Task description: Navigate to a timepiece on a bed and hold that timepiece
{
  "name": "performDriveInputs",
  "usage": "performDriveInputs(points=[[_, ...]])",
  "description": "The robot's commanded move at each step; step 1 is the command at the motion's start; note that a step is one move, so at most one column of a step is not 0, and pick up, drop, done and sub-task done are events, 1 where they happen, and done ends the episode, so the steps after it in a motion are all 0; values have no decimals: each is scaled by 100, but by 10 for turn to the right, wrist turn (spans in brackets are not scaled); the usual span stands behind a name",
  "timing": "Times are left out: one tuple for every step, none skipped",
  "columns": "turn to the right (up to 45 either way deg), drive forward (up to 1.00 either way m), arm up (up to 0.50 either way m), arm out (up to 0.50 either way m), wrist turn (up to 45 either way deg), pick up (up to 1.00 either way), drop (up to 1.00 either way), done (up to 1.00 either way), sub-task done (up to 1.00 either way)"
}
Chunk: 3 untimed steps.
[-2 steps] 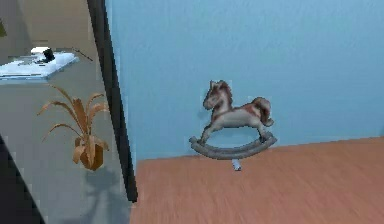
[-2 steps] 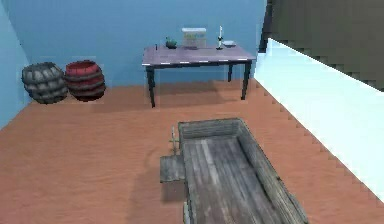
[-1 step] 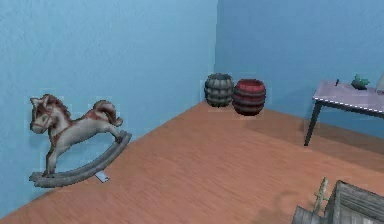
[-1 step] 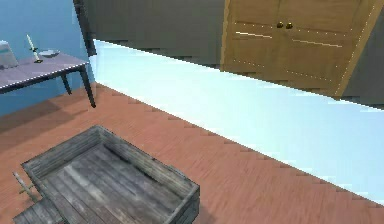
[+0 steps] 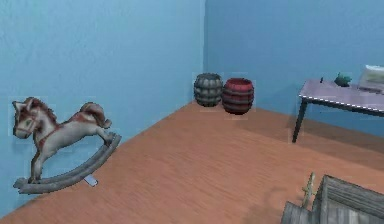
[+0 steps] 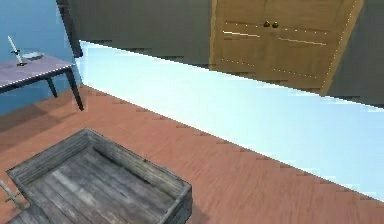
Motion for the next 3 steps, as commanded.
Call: performDriveInputs(points=[[0, 5, 0, 0, 0, 0, 0, 0, 0], [-450, 0, 0, 0, 0, 0, 0, 0, 0], [-90, 0, 0, 0, 0, 0, 0, 0, 0]])
